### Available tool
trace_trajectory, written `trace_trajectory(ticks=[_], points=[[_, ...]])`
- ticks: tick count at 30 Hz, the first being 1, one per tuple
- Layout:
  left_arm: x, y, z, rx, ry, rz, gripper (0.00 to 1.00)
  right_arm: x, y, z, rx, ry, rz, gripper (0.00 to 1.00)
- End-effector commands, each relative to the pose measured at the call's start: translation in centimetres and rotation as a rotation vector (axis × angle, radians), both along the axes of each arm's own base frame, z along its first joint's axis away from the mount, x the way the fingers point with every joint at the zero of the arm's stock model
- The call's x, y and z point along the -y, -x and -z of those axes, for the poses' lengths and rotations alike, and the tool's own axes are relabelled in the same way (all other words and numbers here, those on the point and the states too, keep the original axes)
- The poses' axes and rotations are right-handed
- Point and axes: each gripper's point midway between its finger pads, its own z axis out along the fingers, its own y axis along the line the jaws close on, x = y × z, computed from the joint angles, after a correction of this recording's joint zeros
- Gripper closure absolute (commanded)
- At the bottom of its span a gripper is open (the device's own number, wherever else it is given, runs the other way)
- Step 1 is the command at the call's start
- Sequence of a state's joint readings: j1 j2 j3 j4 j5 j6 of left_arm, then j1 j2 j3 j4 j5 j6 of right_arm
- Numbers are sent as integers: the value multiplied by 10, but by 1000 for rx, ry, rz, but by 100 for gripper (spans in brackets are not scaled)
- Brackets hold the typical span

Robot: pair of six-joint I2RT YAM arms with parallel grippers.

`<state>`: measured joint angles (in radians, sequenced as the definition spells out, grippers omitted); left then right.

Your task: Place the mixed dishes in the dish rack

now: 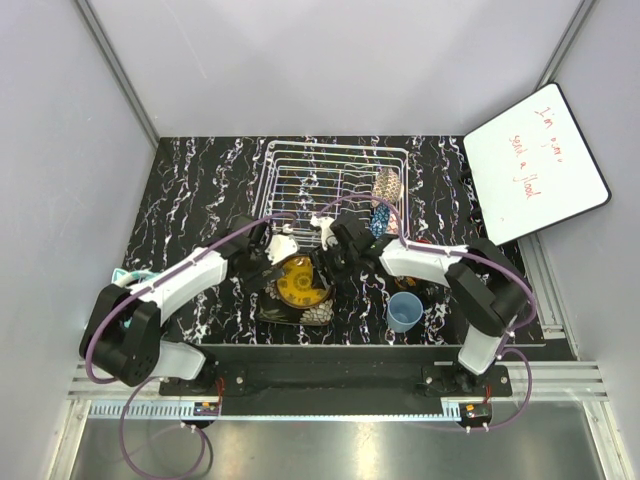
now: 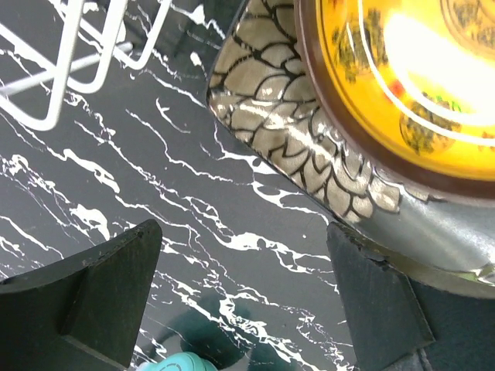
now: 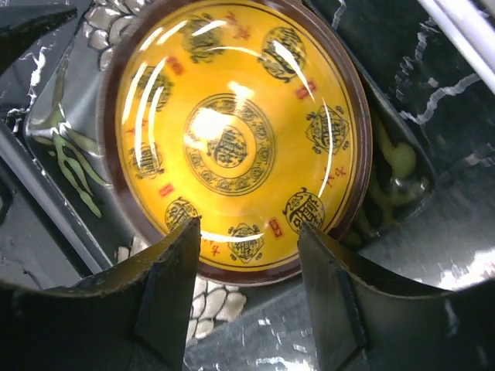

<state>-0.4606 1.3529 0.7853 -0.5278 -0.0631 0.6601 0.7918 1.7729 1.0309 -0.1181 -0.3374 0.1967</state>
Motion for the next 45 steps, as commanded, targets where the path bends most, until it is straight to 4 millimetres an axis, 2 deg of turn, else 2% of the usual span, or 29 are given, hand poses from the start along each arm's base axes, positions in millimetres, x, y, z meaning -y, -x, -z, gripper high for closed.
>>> trace_trajectory(ticks=[1,9,17,23,25,29,32,38,42,45], points=[[13,-12,-10,37,45,2,7,10,-10,-27,96,-5,49,37],[16,-12,-11,40,61,-1,8,11,-10,-34,100,-14,56,37],[32,-17,-22,65,76,28,8,26,-27,-18,179,36,147,38],[36,-11,-13,45,53,43,8,26,-31,-1,166,52,174,39],[34,-9,-9,37,44,41,8,20,-34,-5,176,20,181,39],[25,-5,0,36,3,46,8,25,-35,-6,189,30,209,39],[18,-1,7,42,-27,64,7,31,-36,-27,233,10,232,39],[15,3,19,31,-34,55,8,37,-34,-45,251,7,238,39],[18,2,22,19,-26,48,8,30,-34,-45,241,2,214,39],[19,1,22,19,-25,47,8,23,-32,-37,213,3,184,39]])
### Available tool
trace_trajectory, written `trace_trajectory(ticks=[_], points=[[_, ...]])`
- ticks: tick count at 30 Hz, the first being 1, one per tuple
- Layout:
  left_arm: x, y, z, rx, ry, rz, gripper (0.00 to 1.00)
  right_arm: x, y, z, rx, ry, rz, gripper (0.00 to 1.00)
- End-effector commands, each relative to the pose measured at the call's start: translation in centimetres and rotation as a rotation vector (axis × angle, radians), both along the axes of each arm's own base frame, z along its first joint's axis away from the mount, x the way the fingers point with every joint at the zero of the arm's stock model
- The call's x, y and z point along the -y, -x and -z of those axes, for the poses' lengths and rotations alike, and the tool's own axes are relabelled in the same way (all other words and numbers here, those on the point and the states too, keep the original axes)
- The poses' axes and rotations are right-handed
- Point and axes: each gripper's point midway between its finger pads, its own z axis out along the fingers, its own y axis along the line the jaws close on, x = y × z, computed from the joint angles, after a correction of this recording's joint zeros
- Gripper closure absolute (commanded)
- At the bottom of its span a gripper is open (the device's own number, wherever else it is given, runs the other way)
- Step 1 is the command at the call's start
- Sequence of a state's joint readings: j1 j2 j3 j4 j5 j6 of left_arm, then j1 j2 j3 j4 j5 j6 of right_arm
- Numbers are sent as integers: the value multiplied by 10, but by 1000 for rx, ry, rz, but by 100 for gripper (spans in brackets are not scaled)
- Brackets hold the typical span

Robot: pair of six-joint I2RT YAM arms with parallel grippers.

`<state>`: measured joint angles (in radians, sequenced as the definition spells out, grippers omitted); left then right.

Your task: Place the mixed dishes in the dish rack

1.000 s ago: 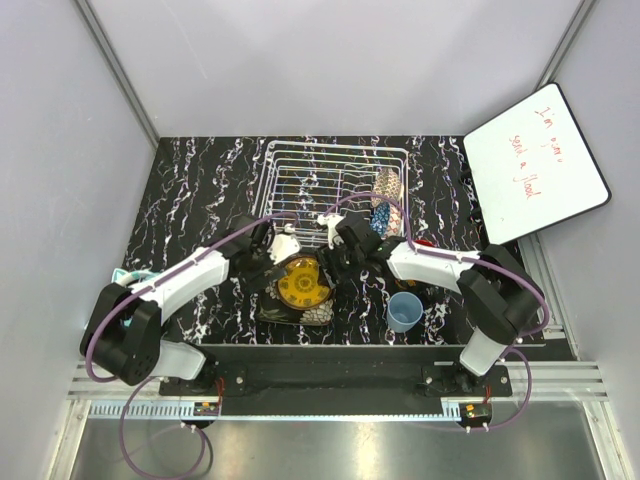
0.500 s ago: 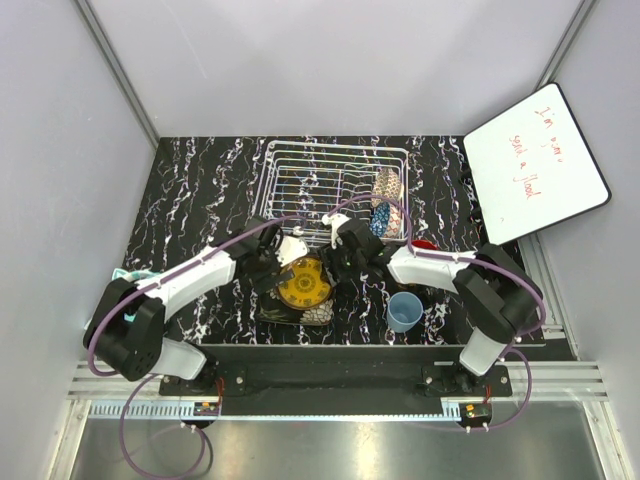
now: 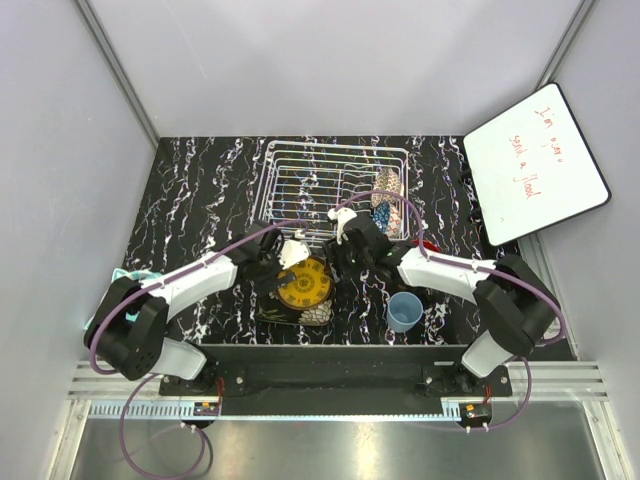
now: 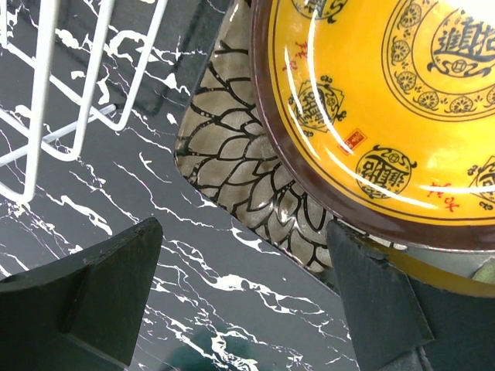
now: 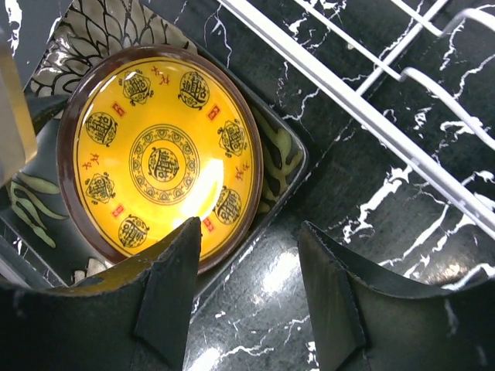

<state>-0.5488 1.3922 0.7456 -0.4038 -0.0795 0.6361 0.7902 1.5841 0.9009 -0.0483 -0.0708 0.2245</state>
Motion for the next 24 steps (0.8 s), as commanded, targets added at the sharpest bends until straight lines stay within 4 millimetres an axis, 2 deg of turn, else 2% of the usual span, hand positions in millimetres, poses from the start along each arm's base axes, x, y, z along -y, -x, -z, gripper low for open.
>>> trace_trajectory(ticks=[1,5,16,20,24], points=[[-10,3,9,-21,-47,-14,8,-16,-6,-6,1,-25,-34,39],[-9,2,9,-21,-51,-11,8,-22,-5,11,-38,-10,-55,40],[-7,-1,8,-23,-43,-12,8,-26,-2,2,11,28,-65,40],[-5,0,10,-32,-37,-13,8,-26,-1,-14,47,18,-64,40],[-4,1,12,-43,-29,-17,8,-27,-3,-7,37,33,-69,40]])
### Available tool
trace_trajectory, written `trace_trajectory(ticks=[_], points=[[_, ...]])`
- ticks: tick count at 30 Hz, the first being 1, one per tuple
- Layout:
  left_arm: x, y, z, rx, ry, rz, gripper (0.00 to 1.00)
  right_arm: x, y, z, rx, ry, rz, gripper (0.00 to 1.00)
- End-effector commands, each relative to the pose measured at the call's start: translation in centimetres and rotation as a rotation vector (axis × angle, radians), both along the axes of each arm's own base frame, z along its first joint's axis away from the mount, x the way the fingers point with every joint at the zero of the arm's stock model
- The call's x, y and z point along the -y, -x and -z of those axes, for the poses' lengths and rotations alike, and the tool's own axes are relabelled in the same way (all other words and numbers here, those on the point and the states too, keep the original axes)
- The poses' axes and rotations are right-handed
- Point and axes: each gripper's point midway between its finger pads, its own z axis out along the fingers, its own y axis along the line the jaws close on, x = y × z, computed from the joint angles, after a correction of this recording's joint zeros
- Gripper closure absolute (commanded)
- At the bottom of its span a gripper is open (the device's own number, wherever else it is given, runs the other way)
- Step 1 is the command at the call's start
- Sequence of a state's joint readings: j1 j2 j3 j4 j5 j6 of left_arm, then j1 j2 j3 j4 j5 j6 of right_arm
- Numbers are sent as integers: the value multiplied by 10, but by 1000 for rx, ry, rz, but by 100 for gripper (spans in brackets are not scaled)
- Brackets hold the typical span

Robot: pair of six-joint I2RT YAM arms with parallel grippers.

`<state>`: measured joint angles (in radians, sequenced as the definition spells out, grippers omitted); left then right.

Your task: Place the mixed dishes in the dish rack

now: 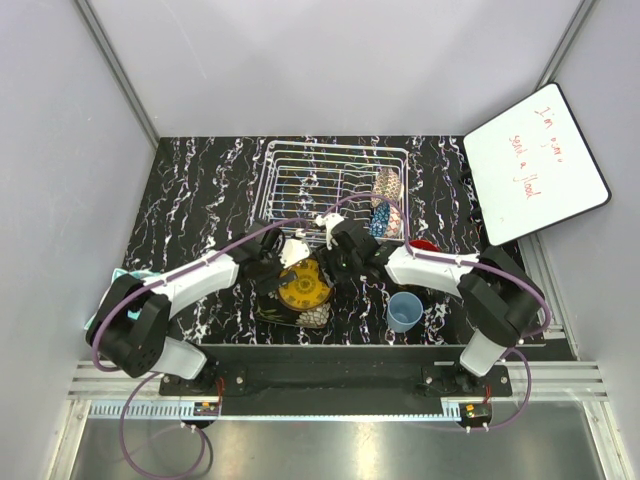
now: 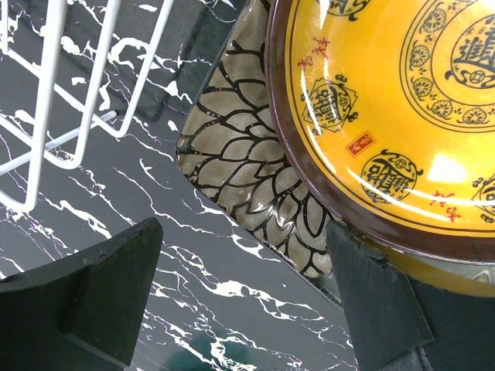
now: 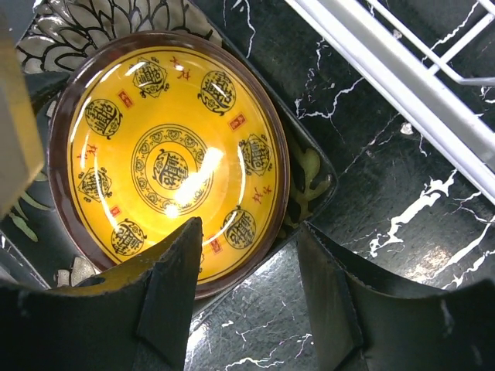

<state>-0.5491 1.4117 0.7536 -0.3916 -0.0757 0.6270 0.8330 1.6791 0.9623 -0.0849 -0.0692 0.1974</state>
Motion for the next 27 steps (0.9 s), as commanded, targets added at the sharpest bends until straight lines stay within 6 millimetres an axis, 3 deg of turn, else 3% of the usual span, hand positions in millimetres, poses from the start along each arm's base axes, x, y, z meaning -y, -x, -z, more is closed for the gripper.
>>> trace_trajectory(ticks=[1,15,22,27], points=[[-6,3,10,-38,-34,-11,8,-13,-10,-24,61,-31,-15,40],[-2,2,9,-41,-26,-10,8,-23,-2,21,-39,-15,-43,42],[7,2,9,-43,-21,2,9,-22,7,14,-60,-42,-64,51],[20,2,9,-48,-7,17,9,-23,25,13,-143,-42,-129,59]])
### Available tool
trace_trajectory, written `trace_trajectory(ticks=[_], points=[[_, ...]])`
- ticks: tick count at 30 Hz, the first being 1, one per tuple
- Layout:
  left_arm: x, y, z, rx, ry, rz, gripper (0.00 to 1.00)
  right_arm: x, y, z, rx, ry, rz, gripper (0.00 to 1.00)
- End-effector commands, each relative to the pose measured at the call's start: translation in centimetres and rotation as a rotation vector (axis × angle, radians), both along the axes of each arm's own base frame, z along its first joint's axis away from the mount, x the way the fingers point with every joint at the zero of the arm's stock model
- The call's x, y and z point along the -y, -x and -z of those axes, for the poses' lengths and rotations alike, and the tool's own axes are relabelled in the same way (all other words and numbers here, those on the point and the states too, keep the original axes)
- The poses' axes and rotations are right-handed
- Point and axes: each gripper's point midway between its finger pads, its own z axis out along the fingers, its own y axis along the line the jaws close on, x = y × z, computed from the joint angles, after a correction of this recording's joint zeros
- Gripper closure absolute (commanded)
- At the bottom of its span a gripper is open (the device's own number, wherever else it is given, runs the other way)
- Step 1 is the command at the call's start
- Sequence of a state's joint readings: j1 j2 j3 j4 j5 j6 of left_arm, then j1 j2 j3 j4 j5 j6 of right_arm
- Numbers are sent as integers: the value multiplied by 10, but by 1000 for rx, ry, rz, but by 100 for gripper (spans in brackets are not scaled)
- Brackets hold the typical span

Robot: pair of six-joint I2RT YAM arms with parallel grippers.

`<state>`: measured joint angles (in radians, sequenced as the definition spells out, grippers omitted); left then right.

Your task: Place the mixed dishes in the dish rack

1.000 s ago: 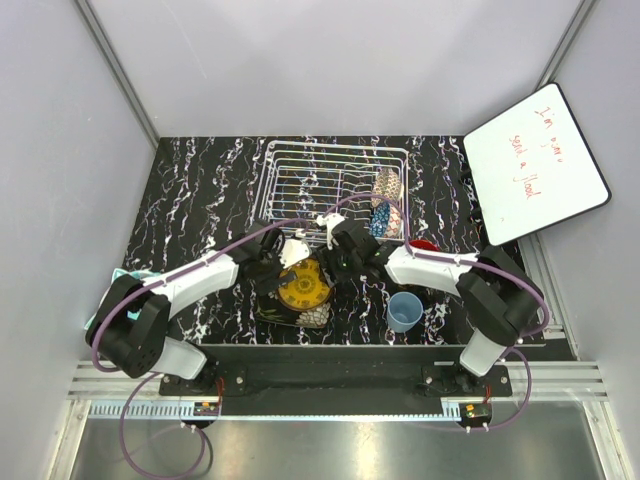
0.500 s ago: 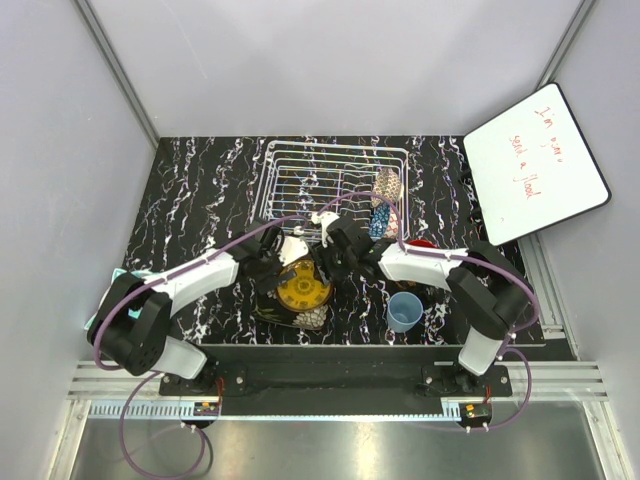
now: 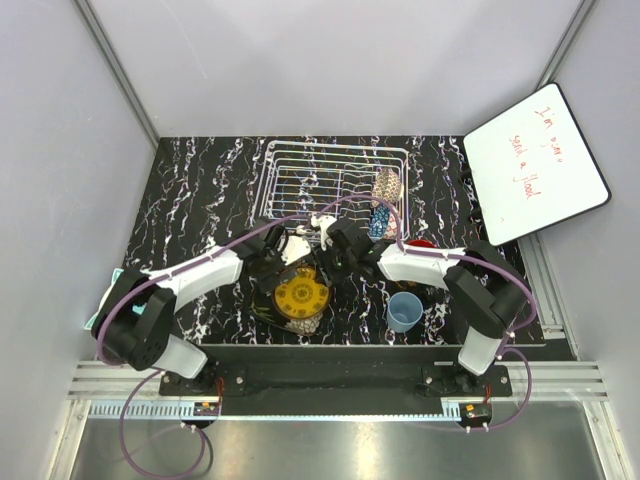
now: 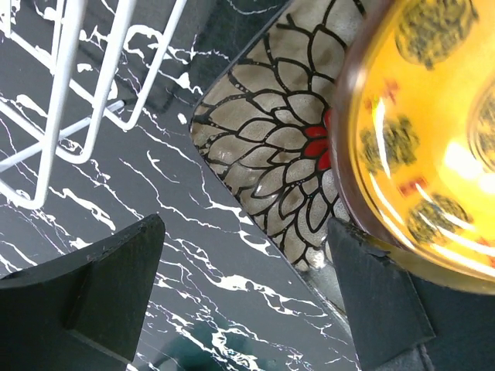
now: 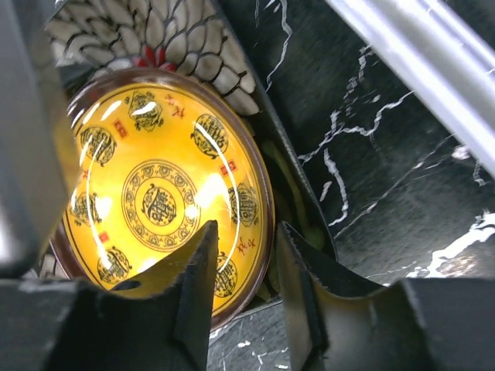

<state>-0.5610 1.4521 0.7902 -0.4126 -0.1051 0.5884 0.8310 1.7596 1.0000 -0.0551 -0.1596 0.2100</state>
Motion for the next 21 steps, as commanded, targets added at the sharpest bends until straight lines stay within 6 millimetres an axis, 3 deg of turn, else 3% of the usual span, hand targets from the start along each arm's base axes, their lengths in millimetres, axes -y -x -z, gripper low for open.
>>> trace_trajectory(ticks=[1,8,10,13,15,18,21], points=[[20,6,9,-37,14,52,9,-6,27,-2,-103,-23,-103,60],[32,6,8,-25,16,62,9,10,36,2,-195,-2,-120,62],[26,1,4,4,-12,55,9,13,33,0,-185,-3,-110,70],[17,-9,-7,44,-30,37,9,13,32,0,-193,-6,-104,92],[11,-16,-15,67,-38,21,9,13,32,1,-197,-7,-102,100],[6,-31,-37,120,-31,-11,9,14,31,1,-193,-6,-96,100],[-4,-54,-76,202,1,-72,8,16,29,-4,-176,-8,-96,100]])
